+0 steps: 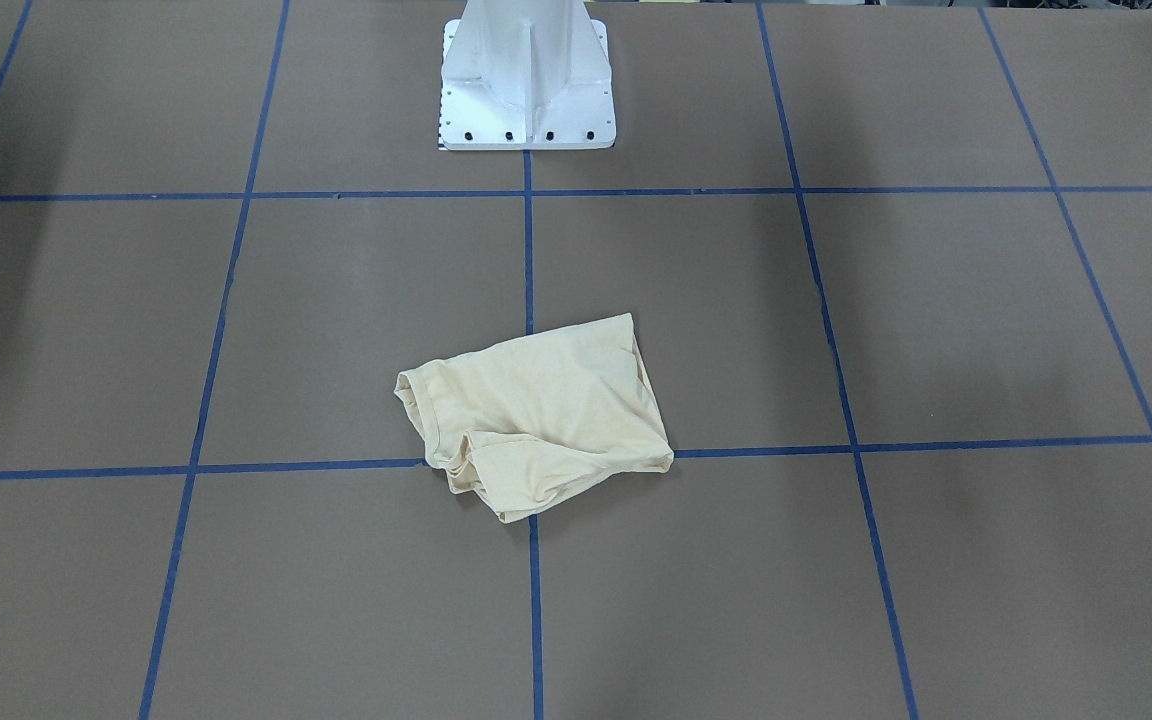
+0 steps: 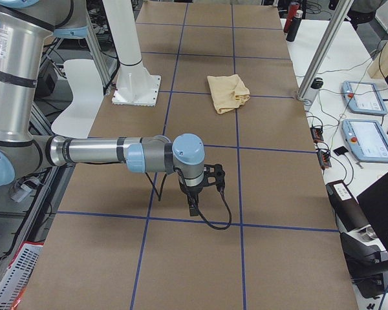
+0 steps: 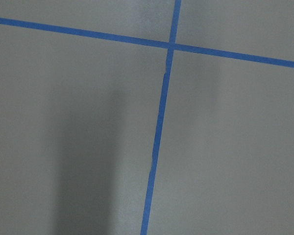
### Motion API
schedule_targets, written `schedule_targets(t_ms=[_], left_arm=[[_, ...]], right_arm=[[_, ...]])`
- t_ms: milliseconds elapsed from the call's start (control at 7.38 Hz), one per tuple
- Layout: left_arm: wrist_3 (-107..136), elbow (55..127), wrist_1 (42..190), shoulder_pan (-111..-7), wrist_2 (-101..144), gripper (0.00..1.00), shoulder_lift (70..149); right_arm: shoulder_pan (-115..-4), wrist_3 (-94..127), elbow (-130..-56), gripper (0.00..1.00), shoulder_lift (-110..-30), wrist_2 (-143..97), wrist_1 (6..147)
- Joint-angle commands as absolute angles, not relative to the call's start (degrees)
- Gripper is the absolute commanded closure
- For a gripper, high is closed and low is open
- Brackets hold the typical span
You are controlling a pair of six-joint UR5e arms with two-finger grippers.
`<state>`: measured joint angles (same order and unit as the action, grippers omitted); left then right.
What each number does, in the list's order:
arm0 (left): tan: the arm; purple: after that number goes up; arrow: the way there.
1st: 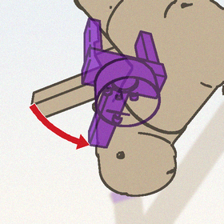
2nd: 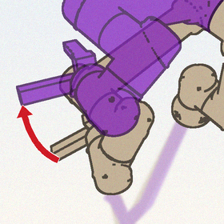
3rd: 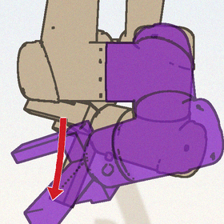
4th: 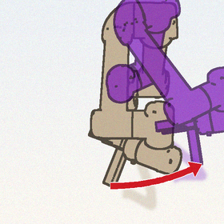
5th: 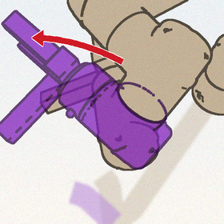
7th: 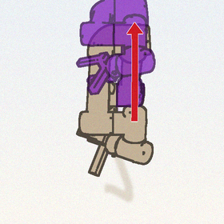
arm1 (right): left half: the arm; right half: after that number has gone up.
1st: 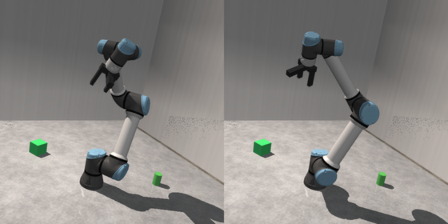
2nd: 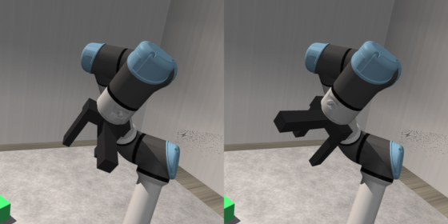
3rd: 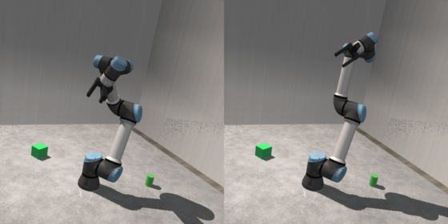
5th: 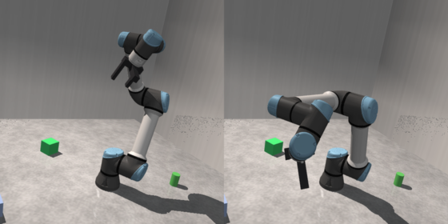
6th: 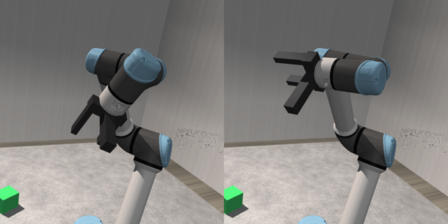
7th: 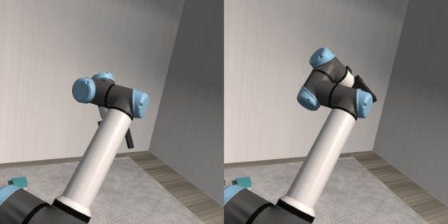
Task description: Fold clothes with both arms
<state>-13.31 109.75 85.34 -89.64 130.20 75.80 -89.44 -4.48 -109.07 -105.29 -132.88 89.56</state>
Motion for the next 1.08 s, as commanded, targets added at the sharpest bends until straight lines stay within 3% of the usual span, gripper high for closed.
schedule_targets(t_ms=[0,948], left_arm=[[-13.1,109.95,85.43,-89.65,130.17,0.0,75.76],[-13.01,109.95,85.43,-89.74,130.52,0.0,75.67]], right_arm=[[-89.38,-4.48,-109.07,0.0,-105.29,-132.89,89.56],[-89.47,-4.39,-109.42,0.0,-105.73,-135.0,89.56]])
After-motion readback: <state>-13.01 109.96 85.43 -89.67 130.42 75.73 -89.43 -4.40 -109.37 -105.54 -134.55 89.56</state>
